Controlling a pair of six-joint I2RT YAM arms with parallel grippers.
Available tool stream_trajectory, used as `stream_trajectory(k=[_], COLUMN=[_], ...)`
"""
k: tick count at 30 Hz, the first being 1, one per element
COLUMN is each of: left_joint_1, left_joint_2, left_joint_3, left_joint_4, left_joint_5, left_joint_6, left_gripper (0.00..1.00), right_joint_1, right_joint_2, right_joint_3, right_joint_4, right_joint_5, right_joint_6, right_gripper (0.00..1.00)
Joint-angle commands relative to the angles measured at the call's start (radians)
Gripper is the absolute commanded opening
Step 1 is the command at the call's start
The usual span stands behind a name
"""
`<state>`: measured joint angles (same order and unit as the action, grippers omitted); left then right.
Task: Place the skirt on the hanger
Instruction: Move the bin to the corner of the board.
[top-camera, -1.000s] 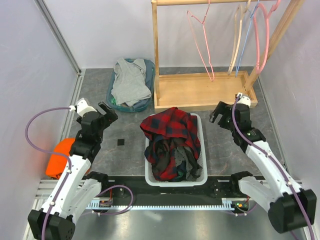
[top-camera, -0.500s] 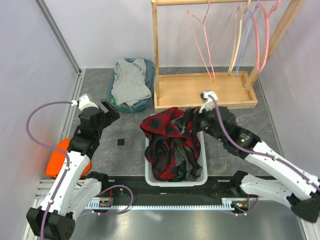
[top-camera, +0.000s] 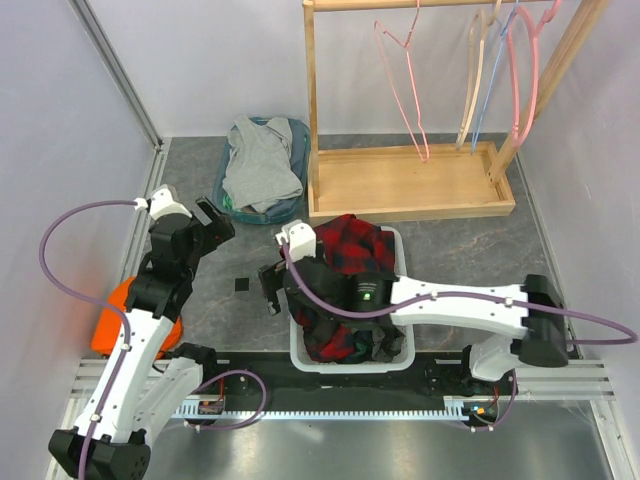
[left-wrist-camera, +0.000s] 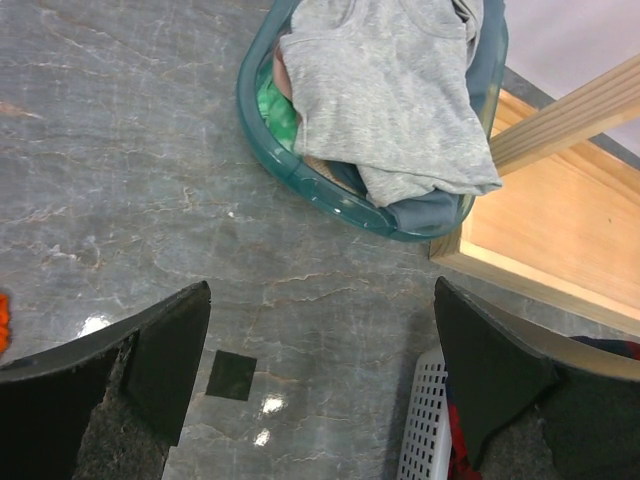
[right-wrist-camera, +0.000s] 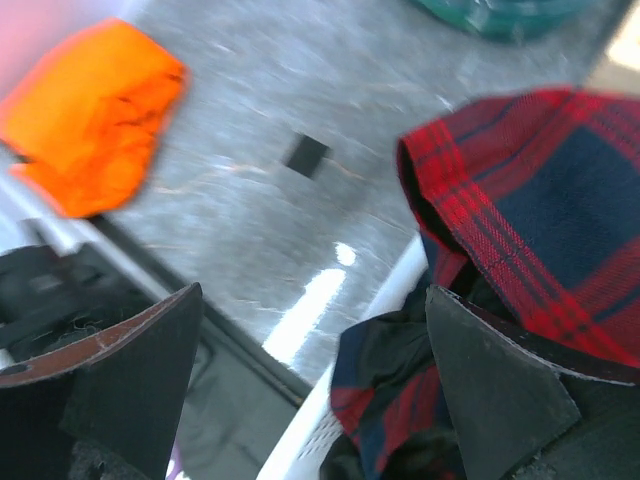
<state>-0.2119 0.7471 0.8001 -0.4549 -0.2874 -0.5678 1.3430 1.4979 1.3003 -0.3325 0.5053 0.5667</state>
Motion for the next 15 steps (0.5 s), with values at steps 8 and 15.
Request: stream_trajectory(k=[8,15], left_joint_1=[-0.003,-0.003], left_joint_2=[0.006,0.017], left_joint_3=[0.059,0.057], left_joint_4=[-0.033,-0.038], left_joint_5=[-0.036,-0.036], left_joint_6=[0.062,0.062], left_gripper=[0.98,0.98], right_joint_1=[-0.047,-0.096], right_joint_2=[0.206,0.306], right_joint_3=[0.096,0.057], right_joint_4=[-0.18,-0.154], right_joint_5=[0.145,0.042], right_joint_6=[0.225,0.265], right_gripper=[0.98,0.97])
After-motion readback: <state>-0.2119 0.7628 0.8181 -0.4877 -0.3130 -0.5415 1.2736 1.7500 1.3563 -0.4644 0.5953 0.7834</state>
